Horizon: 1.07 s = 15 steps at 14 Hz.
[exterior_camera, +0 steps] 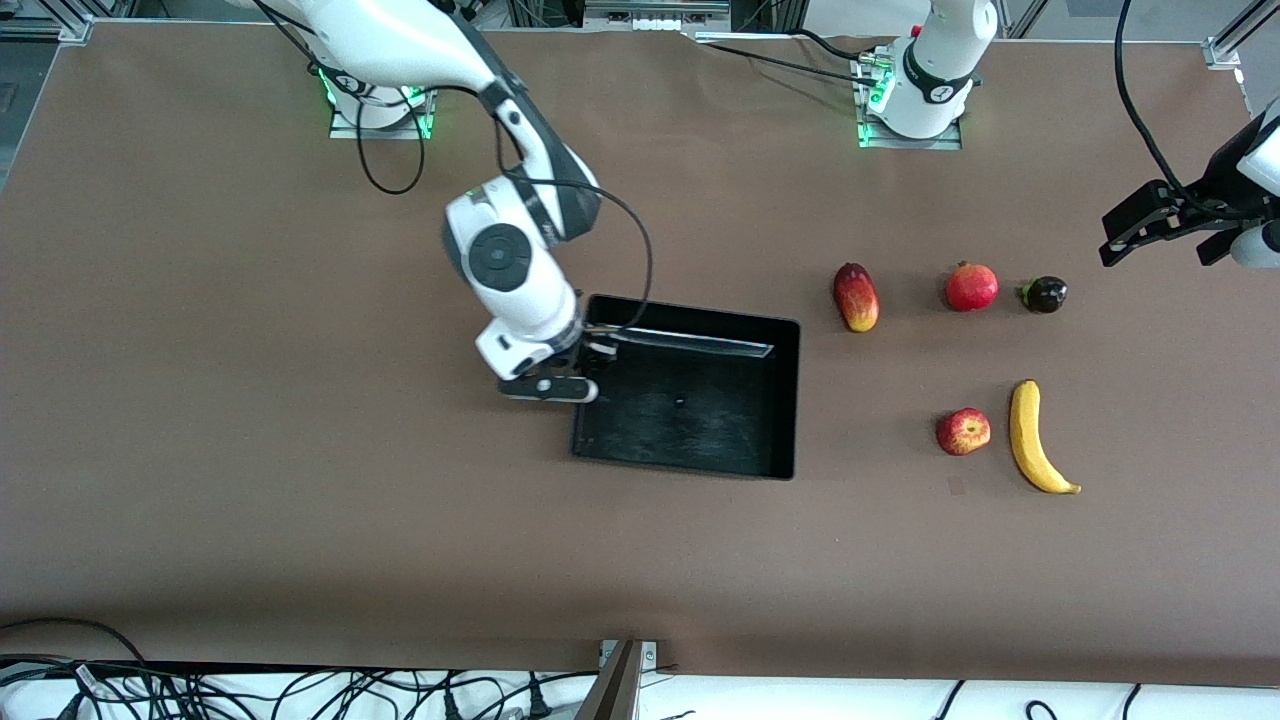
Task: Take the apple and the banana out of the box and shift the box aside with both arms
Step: 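Grasp the tray rim with the right gripper while the left gripper withdraws, then slide the black tray across the table with the right gripper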
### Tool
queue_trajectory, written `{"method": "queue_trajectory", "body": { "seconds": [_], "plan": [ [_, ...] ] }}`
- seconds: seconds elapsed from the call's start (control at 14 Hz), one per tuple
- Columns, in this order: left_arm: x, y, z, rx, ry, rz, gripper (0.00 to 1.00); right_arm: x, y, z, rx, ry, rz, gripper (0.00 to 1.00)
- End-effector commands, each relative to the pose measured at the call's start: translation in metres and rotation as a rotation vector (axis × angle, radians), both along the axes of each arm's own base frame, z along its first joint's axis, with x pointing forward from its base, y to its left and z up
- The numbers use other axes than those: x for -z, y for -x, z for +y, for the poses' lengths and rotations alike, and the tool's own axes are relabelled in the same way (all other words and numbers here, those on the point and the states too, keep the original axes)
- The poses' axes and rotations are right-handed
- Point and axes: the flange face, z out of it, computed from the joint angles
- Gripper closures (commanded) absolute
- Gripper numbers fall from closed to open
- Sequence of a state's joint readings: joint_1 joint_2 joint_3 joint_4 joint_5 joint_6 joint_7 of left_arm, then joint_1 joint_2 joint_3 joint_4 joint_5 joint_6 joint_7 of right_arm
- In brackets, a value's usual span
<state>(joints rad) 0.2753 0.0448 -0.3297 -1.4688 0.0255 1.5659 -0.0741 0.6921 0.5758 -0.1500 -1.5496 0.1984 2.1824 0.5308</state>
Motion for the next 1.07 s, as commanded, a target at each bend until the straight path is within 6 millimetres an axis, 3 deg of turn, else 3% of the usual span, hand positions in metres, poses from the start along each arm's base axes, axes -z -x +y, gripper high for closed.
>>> {"method": "queue_trajectory", "body": {
  "seconds": [0.0,0.21,0.57,0.71,0.85,1.0],
  "plan": [
    [-0.001,0.006,-0.002,-0.033,0.022,0.007,0.0,-0.04,-0.01,-0.064,-0.09,0.037,0.034,1.0],
    [-0.002,0.007,0.004,-0.068,0.052,0.008,0.0,-0.061,-0.021,-0.154,-0.106,0.055,0.044,1.0],
    [-0.006,0.012,-0.002,-0.054,0.054,0.01,0.0,-0.045,-0.03,-0.303,-0.162,0.064,0.083,1.0],
    [-0.005,0.014,-0.005,-0.049,0.053,0.018,0.0,-0.037,-0.019,-0.363,-0.147,0.057,0.1,1.0],
    [-0.005,0.014,-0.004,-0.049,0.055,0.021,0.0,-0.024,-0.007,-0.41,-0.127,0.035,0.113,1.0],
    [-0.003,0.013,-0.003,-0.052,0.054,0.024,0.0,-0.008,0.002,-0.434,-0.111,0.021,0.119,1.0]
  ]
}}
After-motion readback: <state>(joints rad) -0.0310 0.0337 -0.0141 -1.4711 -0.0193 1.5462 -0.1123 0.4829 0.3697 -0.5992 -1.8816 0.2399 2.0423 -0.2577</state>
